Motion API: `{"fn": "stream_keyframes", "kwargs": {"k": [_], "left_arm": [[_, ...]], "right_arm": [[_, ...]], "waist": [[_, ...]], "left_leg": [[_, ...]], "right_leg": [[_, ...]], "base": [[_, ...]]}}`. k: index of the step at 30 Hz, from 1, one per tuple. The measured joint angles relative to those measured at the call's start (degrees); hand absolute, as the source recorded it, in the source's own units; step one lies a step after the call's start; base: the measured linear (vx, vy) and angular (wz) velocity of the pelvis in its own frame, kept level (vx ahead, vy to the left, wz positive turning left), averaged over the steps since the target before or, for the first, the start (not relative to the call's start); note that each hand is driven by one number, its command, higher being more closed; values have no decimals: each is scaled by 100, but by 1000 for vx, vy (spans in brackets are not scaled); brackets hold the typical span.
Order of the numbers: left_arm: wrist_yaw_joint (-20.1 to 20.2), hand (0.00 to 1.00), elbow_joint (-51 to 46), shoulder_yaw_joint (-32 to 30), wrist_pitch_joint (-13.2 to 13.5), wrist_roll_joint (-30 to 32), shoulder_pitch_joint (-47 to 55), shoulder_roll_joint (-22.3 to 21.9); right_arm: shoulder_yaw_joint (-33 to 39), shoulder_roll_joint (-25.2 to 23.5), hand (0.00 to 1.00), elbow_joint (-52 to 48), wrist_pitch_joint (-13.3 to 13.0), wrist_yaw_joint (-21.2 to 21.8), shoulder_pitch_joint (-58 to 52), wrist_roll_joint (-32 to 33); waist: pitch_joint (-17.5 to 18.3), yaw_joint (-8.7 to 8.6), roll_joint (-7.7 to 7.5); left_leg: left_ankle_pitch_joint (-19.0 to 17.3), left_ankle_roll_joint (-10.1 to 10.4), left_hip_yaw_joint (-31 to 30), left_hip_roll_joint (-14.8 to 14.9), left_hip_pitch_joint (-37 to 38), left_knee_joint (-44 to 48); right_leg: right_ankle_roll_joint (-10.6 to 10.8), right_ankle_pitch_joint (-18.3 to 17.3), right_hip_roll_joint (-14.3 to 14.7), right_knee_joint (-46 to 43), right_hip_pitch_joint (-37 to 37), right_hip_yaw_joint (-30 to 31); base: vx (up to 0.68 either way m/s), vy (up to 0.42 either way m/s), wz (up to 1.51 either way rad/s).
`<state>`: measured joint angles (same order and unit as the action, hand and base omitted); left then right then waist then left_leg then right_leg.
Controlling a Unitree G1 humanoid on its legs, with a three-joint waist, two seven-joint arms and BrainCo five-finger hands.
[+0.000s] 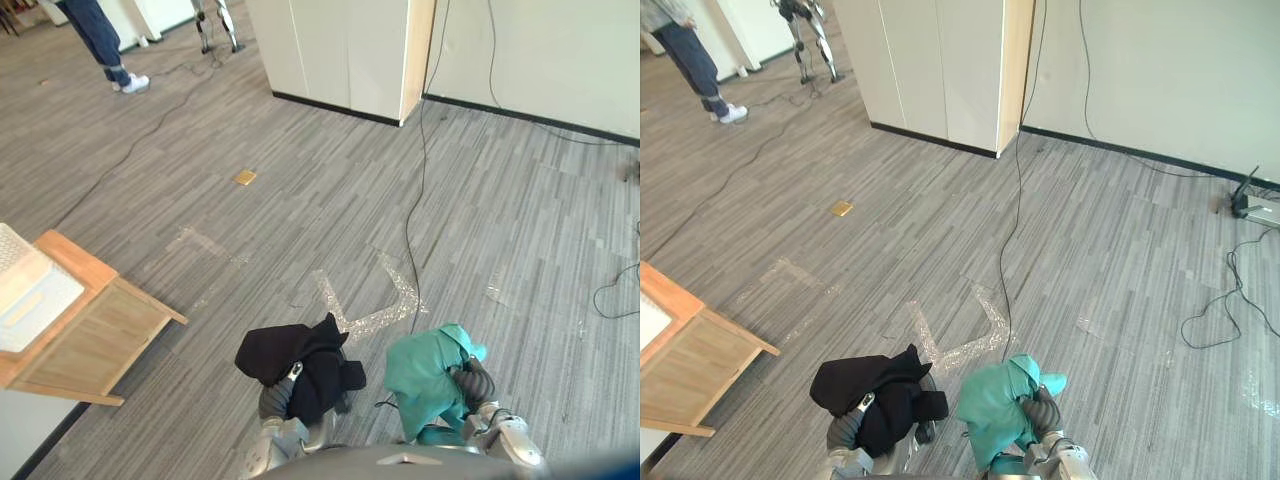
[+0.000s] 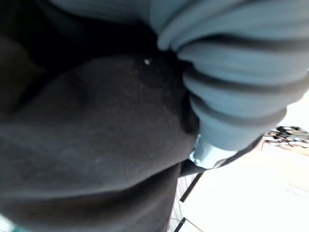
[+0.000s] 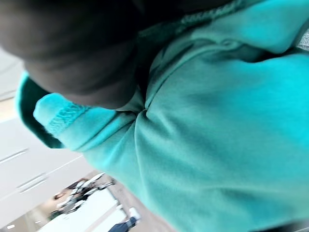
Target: Tidy the bed and pick cloth on bed and put in laundry
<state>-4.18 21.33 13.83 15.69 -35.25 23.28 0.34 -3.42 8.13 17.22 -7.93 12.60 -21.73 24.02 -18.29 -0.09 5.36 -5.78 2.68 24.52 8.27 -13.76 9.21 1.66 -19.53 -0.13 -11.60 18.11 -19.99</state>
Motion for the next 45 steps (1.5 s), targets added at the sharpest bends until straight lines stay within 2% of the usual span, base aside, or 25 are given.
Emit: {"fn": "stream_keyframes", "kwargs": {"k": [3, 5, 6, 7, 8, 11, 15, 17, 19, 21, 22, 24, 25, 27, 29, 31, 32, 34, 37, 38, 41, 42, 43, 44, 45], "left_arm": [[-75, 100, -257, 3, -95, -20, -28, 67], [-105, 100, -306, -36, -122, -9, 4, 80], [-105, 100, -324, -39, -128, -2, 12, 96], [-121, 100, -332, -53, -129, 42, -23, 135], [-142, 100, -325, -53, -133, 54, -54, 186], [-350, 100, -313, 8, -173, 95, -124, 303], [-496, 100, -300, 245, -211, 96, -344, 479], [-492, 100, -127, 301, -246, 102, -493, 486], [-491, 100, 90, 254, -251, 103, -548, 540], [-497, 100, 88, 124, -219, 98, -431, 626], [-496, 100, 181, 133, -225, 95, -393, 635], [-489, 100, 212, 130, -215, 74, -306, 580], [-484, 100, 249, 103, -204, -5, -268, 542], [-474, 100, 450, -34, -217, -64, -274, 415], [-382, 100, 487, -71, -254, -160, -293, 183], [-217, 100, 464, -93, -276, -143, -245, 84], [-155, 100, 396, -184, -309, -150, -214, 62], [-89, 100, 120, -367, -315, -164, -65, 39], [-88, 100, -232, -524, -322, -192, 57, 43], [-111, 100, -349, -498, -351, -224, 40, 39], [-122, 100, -381, -465, -421, -245, -21, 11], [-123, 100, -383, -423, -424, -245, -59, 13], [-141, 100, -381, -414, -429, -244, -134, 12], [-159, 100, -380, -414, -431, -243, -148, 8], [-246, 100, -375, -432, -446, -231, -309, -4]], "right_arm": [[2, -54, 100, 12, 6, -119, 186, -66], [16, -85, 100, 35, 19, -145, 229, -77], [22, -88, 100, 43, 21, -145, 233, -82], [-15, -161, 100, 67, 20, -141, 276, -92], [-83, -215, 100, 146, 21, -127, 380, -134], [-191, -386, 100, 200, 19, -96, 331, -175], [-405, -459, 100, 199, 14, -202, 22, -176], [-415, -515, 100, 204, 12, -307, -158, -168], [-420, -528, 100, 224, -4, -303, -129, -169], [-510, -525, 100, 254, 3, -280, -82, -174], [-527, -470, 100, 259, 28, -266, -61, -177], [-524, -286, 100, -71, -15, -252, -167, -172], [-525, -153, 100, -65, -33, -259, -111, -175], [-496, -39, 100, 244, 51, -314, 235, -187], [-336, 12, 100, 340, 134, -273, 375, -297], [-299, 59, 100, 304, 193, -222, 386, -308], [-301, 85, 100, 278, 197, -126, 360, -381], [-289, 123, 100, 246, 195, -7, 374, -402], [-275, 157, 100, 139, 196, 54, 396, -388], [-274, 186, 100, 102, 195, 46, 398, -384], [-282, 205, 100, 34, 196, 4, 384, -384], [-269, 206, 100, -15, 195, -49, 390, -378], [-281, 189, 100, -12, 195, -100, 411, -374], [-295, 184, 100, -10, 195, -136, 428, -373], [-335, 175, 100, 94, 206, -207, 512, -373]], "waist": [[109, 180, -307], [126, 223, -370], [161, 240, -425], [218, 274, -469], [211, 273, -528], [212, 229, -540], [279, -42, -689], [269, -91, -687], [256, -32, -727], [230, 1, -798], [225, -17, -680], [353, -70, -419], [470, -68, -288], [495, -97, -157], [413, -220, 13], [342, -151, 148], [331, -60, 140], [320, 95, 130], [274, 252, 41], [258, 248, -6], [220, 248, -122], [217, 244, -150], [272, 265, -291], [317, 273, -356], [310, 287, -438]], "left_leg": [[739, -708, 277, -283, -187, 572], [335, -1229, 185, -532, -189, 1142], [160, -1266, 194, -627, -119, 1256], [-113, -1339, 146, -782, 78, 1331], [-265, -1356, 32, -857, 263, 1314], [-519, -1154, -549, -939, 1127, 883], [-649, -1071, -1706, -1156, 2036, 212], [-831, -952, -2227, -1110, 2329, 203], [-1222, -689, -2735, -1027, 2666, 406], [-1731, -472, -3053, -989, 2767, 808], [-2121, -426, -3307, -786, 2935, 971], [-2400, -402, -3493, -413, 2984, 951], [-2531, -412, -3499, -188, 3139, 777], [-2323, -262, -3228, 123, 2946, 1471], [-1443, -256, -2887, 597, 1834, 4055], [-1398, -272, -2648, 626, 1061, 5837], [-1427, -320, -2371, 429, 680, 6205], [-1451, -339, -1876, 248, 204, 5831], [-1430, -268, -841, 134, -99, 3867], [-1226, -251, -176, 46, -118, 2634], [-512, -312, 700, -92, -88, 1214], [-163, -478, 1086, -186, -41, 895], [233, -938, 1256, -311, -27, 869], [290, -1289, 1271, -353, -46, 914], [-9, -1648, 1223, -346, -109, 1304]], "right_leg": [[494, -309, -573, -172, 138, -89], [841, -274, -1169, -1745, -289, -201], [853, -75, -1416, -2425, -499, -207], [591, 534, -1732, -3490, -826, -148], [519, 658, -1874, -4050, -1025, -98], [272, 382, -1763, -4760, -1572, -129], [211, 204, -1477, -3833, -2772, 214], [411, 488, -1374, -2534, -3104, 468], [667, 1369, -1356, -314, -3166, 762], [800, 1380, -1416, 93, -3273, 1042], [790, 1859, -1316, -328, -3276, 1144], [618, 1782, -1144, -1291, -3599, 1041], [303, 1580, -1034, -2005, -3857, 993], [-32, 829, -1045, -2795, -3964, 710], [-75, 295, -964, -2830, -3327, 144], [-176, 33, -796, -2481, -2594, -94], [-244, -34, -758, -2168, -2114, -224], [-301, -35, -632, -1582, -1539, -364], [-249, 16, -536, -855, -807, -624], [-87, 49, -530, -572, -504, -824], [266, 80, -539, -70, 65, -1170], [459, 92, -543, 96, 268, -1253], [658, 21, -665, 134, 369, -1329], [721, -3, -734, 125, 420, -1386], [952, 81, -858, -14, 445, -1369]], "base": [[568, 241, 6], [727, 320, 38], [773, 344, 59], [510, 198, 45], [608, 199, 52], [535, 107, 62], [527, -55, 148], [443, -171, 154], [562, -285, 129], [634, -368, 108], [786, -496, 102], [590, -409, 79], [775, -497, 60], [734, -470, 57], [511, -345, 96], [440, -248, 77], [416, -204, 60], [399, -143, 24], [468, -89, 15], [508, -44, 34], [506, -10, 37], [583, 21, 46], [712, 53, 57], [606, 71, 56], [615, 91, 33]]}}
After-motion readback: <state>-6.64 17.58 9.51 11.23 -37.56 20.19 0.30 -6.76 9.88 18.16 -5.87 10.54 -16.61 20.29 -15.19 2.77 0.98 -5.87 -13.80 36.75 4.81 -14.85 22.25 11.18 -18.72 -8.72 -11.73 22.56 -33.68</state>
